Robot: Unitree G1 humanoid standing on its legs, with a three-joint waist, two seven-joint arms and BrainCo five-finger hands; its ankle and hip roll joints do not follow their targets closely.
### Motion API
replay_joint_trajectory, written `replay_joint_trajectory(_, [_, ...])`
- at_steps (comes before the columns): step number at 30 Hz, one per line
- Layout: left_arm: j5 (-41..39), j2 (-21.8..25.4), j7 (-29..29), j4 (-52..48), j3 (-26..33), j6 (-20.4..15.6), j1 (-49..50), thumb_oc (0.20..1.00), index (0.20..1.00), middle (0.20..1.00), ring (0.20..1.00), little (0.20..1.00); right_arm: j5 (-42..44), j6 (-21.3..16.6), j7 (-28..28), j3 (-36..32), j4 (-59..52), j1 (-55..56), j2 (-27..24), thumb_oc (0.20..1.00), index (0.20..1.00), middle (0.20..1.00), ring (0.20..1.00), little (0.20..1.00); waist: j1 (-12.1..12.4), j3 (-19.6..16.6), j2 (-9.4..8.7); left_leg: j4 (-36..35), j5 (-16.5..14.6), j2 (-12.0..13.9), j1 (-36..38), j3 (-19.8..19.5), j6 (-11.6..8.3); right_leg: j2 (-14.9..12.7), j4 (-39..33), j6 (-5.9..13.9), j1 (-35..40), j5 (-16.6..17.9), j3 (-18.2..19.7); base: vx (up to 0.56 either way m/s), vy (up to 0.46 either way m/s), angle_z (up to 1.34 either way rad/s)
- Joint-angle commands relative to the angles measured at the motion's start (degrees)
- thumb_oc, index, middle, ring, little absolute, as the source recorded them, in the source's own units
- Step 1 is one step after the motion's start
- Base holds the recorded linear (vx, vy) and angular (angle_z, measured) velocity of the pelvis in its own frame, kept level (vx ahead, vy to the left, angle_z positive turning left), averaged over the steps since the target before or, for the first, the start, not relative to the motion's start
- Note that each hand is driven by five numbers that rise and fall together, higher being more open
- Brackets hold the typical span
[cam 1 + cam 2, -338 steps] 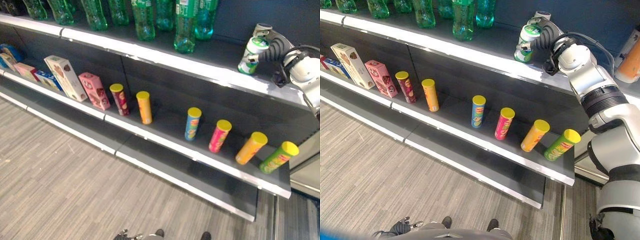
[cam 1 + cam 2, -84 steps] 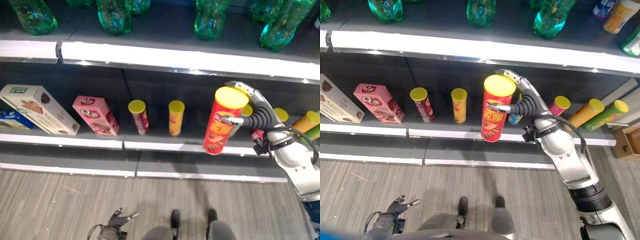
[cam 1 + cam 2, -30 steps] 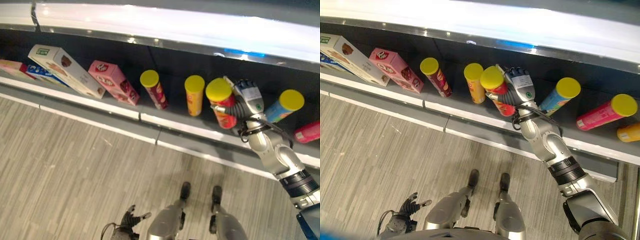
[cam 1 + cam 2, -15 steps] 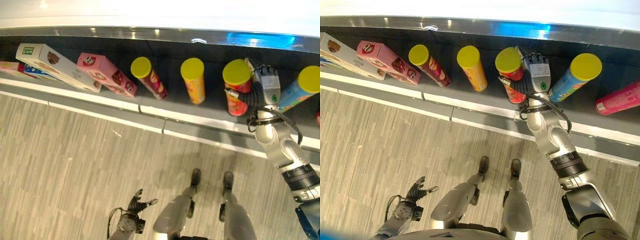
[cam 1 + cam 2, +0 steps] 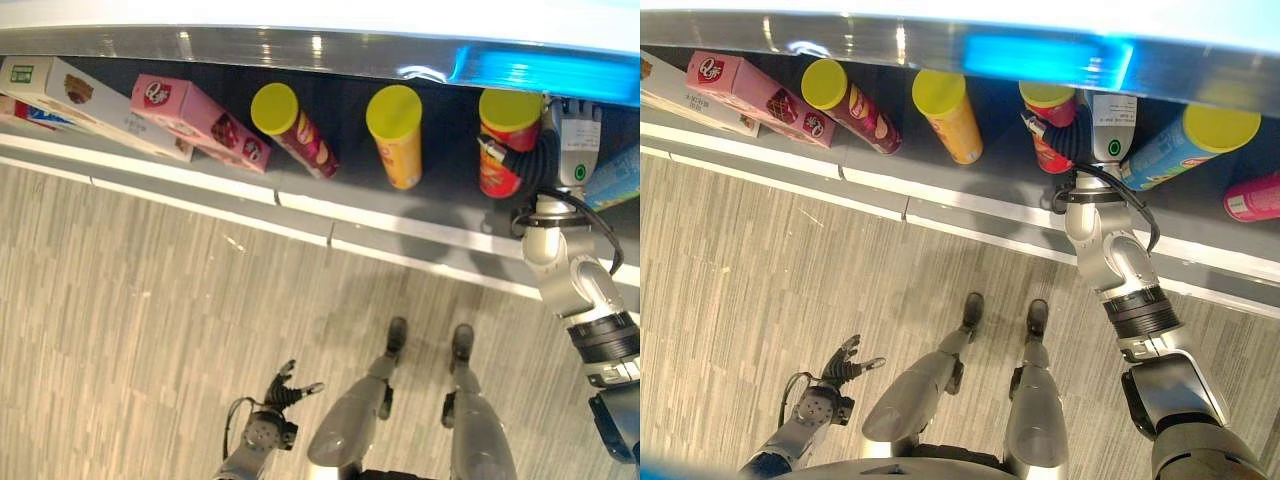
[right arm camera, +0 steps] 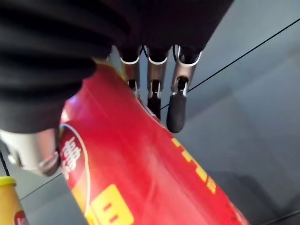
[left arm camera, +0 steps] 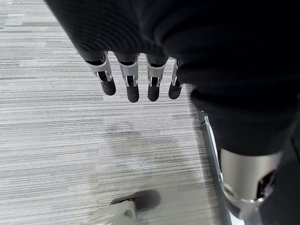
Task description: Put the goods on the table back onto the shelves and tidy them up.
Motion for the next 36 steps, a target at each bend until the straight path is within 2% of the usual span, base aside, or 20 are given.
replay_joint_trajectory(1, [0.25,1.49,1.47,1.29,-1.88,-0.49,-0.30,1.000,1.000,1.000,1.000,1.000,-1.84,-1.16,-3.84,-0.45,-3.34,-5.54,-1.54,0.200,0.200,0.200,0.200,0.200,-0.80,-1.02,-0.92,7.09,-6.44,5.74,-3.86,2.45,-4.76,-7.23,8.28,5.19,-1.44,-8.71,1.58,-0.02,0.003,0.11])
replay_joint_trajectory(16, [1.32,0.36,2.64,5.88,-1.87,-0.37,-2.59,1.000,1.000,1.000,1.000,1.000,-0.58,-1.25,-4.02,0.67,-2.55,-4.82,0.74,0.200,0.200,0.200,0.200,0.200,-1.59,-0.14,-1.16,6.98,-6.15,6.24,-4.00,3.81,-5.27,-8.02,8.65,5.38,-1.64,-8.57,0.41,-0.01,-0.004,0.05])
replay_joint_trajectory(28, [1.94,0.01,3.12,8.05,-1.62,-0.43,-3.37,1.000,1.000,1.000,1.000,1.000,0.24,-1.12,-4.52,1.13,-1.13,-4.96,0.39,0.200,0.200,0.200,0.200,0.200,-2.24,0.25,-0.86,5.98,-5.52,6.64,-3.81,4.82,-5.49,-8.33,8.51,5.60,-2.26,-8.13,0.09,0.00,0.000,0.00])
replay_joint_trajectory(35, [1.41,1.61,2.42,-0.60,-2.35,-0.81,-0.93,1.000,1.000,1.000,1.000,1.000,0.17,-0.92,-4.37,0.58,-0.64,-4.10,0.00,0.200,0.200,0.200,0.200,0.200,-2.44,0.21,-0.27,5.70,-5.56,6.71,-3.50,5.58,-5.43,-8.54,8.14,5.84,-2.28,-7.77,0.12,0.00,0.000,0.00])
replay_joint_trajectory(36, [1.38,1.70,2.37,-0.76,-2.30,-0.81,-0.82,1.000,1.000,1.000,1.000,1.000,0.27,-1.02,-4.40,0.43,-0.81,-4.00,0.12,0.589,0.589,0.589,0.589,0.589,-2.42,0.18,-0.26,5.70,-5.57,6.70,-3.50,5.66,-5.44,-8.54,8.04,5.88,-2.26,-7.73,0.12,0.00,0.000,0.00])
